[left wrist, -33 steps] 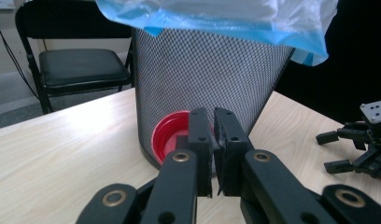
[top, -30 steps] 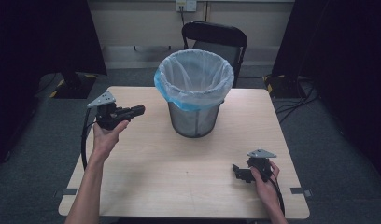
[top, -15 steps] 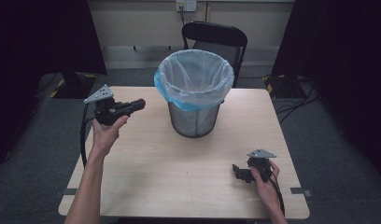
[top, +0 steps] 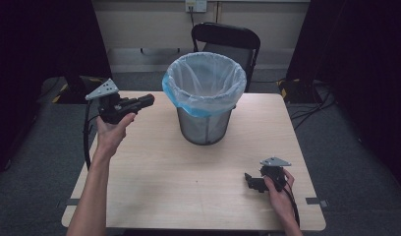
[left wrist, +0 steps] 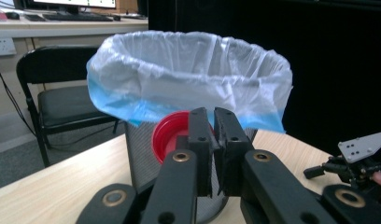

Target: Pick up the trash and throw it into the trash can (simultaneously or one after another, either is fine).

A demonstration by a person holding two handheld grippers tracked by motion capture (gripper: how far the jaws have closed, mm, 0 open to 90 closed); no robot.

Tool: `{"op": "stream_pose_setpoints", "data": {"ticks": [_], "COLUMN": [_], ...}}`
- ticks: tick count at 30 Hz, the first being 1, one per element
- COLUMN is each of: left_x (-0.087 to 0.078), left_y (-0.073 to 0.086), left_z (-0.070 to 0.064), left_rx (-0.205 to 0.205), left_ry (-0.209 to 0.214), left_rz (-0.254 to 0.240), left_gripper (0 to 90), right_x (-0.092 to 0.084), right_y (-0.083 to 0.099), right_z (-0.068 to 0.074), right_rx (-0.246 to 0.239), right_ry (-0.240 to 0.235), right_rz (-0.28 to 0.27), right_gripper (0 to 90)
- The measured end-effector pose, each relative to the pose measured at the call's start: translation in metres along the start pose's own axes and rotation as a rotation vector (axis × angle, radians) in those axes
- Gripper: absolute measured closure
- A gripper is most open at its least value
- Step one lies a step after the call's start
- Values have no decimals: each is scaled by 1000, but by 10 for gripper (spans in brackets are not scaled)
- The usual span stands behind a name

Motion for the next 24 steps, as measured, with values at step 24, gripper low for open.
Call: {"op": "stream_pose_setpoints", "data": {"ticks": [24], "left_x": [10], "left_y": [-52], "left_z": [-19], "left_rx": [65], "left_ry": [38], "left_rz": [-40], "left_gripper": [865], "right_x": [0], "right_y": [0], "right_z": [0], "right_rx": [1], "right_ry": [1], "right_rz": [0], "right_gripper": [116]}}
Point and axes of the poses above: each handheld gripper's, and its own axes: x roughly forward along the jaws, y roughly out of its underside, z roughly to its left, the point moved 3 cm from there along x, roughly forward along the jaws, and after that the axes turned 6 degrees about z, right-handed, at the moved point
